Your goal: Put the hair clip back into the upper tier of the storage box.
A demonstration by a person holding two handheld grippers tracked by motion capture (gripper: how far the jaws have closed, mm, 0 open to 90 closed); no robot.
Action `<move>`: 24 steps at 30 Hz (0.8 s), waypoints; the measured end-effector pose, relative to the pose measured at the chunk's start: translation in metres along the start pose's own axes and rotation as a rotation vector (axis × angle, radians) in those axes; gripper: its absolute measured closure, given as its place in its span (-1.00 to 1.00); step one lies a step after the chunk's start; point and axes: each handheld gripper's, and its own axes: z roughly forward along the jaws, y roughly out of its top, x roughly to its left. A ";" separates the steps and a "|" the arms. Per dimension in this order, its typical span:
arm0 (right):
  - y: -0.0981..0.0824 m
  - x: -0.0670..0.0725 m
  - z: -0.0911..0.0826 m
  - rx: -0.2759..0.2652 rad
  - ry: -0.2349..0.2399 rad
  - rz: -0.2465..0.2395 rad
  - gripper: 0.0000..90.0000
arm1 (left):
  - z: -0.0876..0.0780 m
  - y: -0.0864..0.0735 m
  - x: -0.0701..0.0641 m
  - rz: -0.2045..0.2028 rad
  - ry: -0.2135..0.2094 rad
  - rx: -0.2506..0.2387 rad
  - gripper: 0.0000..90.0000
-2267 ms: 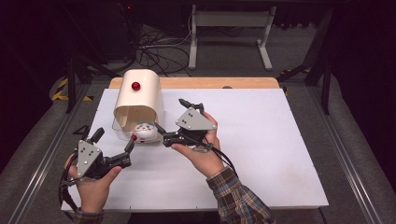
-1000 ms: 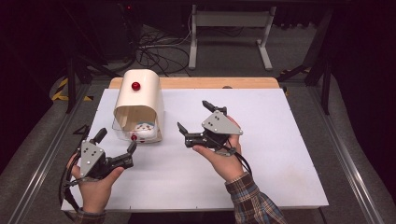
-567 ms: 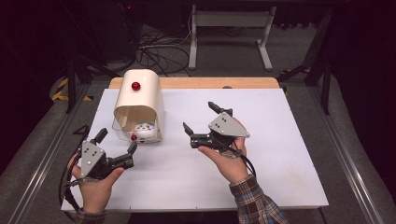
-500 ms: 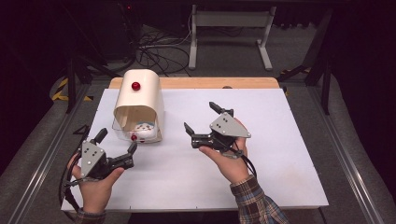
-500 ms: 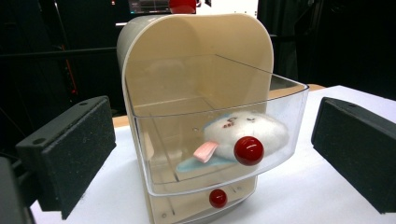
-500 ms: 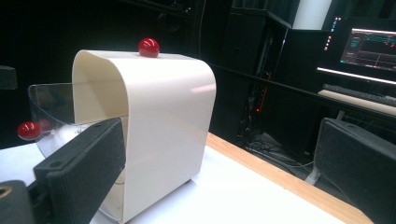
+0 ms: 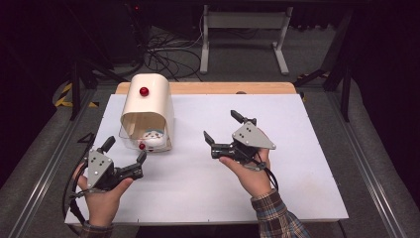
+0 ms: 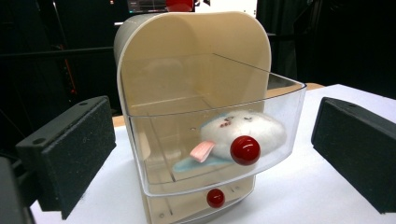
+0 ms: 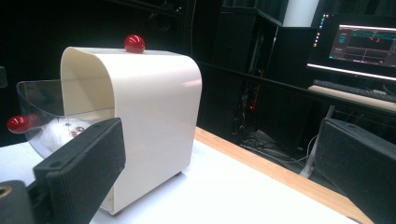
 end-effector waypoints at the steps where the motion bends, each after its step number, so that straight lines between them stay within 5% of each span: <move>1: 0.000 -0.001 -0.001 0.001 -0.002 0.000 -0.94 | 0.000 0.000 0.000 -0.002 0.001 -0.001 -0.99; 24: -0.010 -0.020 -0.027 -0.004 -0.048 0.045 -0.93 | 0.002 -0.002 0.000 0.003 0.002 0.005 -0.99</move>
